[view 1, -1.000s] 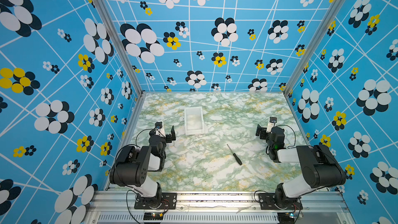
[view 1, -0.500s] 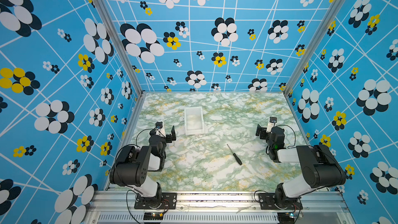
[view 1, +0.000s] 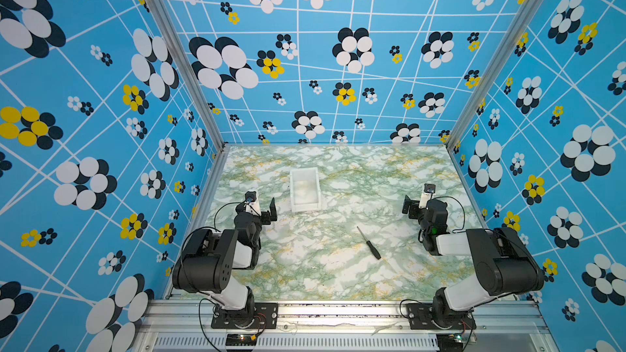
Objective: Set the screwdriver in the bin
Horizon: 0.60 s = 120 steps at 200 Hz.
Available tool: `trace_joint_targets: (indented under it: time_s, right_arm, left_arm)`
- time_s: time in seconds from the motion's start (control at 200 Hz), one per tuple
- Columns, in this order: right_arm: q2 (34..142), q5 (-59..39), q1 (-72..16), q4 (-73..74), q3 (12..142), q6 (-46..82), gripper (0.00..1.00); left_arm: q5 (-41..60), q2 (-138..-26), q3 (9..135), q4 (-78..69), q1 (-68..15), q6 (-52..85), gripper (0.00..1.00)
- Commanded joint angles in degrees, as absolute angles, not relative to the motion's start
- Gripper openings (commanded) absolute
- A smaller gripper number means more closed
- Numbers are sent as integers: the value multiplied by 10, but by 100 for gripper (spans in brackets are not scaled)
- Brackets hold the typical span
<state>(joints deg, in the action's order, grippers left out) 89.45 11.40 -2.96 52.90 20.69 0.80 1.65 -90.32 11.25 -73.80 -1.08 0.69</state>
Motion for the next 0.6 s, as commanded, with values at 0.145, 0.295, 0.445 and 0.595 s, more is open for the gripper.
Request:
trace_joint_targets:
  time_s: [0.145,0.295,0.445,0.595]
  right_arm:
    - [882,130,-20,515,220,22,99]
    - [806,157,-20,417,239,26,99]
    - [707,142,-20,221,293,51,99]
    - [649,126,-20,-67,420,209,99]
  left_arm:
    - [80,-815,162,-574,-10,-23,99]
    - [77,-781,254,-343,-10,-28,99]
    - [83,-775,283,-243,-10,-56,99]
    - [126,-729,311,-121,-12,-93,99]
